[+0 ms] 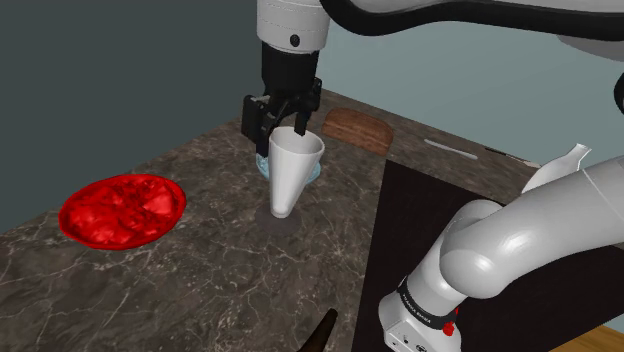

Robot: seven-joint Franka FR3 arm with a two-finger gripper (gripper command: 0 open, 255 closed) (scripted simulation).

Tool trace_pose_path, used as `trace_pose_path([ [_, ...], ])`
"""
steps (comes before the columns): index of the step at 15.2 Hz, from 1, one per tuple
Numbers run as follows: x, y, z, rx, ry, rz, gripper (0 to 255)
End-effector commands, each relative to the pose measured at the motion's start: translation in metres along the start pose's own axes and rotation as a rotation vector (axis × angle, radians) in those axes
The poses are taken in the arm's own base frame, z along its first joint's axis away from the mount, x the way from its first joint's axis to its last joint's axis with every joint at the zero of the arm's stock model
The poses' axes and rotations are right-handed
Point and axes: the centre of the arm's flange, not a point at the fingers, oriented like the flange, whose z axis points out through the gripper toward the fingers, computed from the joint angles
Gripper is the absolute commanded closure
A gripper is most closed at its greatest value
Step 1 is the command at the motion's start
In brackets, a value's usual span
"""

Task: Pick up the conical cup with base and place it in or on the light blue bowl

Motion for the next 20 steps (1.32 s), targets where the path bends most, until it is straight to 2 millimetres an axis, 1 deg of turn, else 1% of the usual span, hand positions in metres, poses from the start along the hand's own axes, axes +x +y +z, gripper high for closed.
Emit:
trace_pose_path([
  [1,0.001,-0.006,0.008,0.0,-0.001,0.001,0],
  [7,0.001,-0.006,0.037,0.0,-0.001,0.001,0],
  [14,0.001,-0.006,0.037,0.0,-0.001,0.001,0],
  [15,0.001,-0.006,0.037,0.0,-0.001,0.001,255],
  [20,0.001,-0.006,0.037,0.0,-0.001,0.001,255],
])
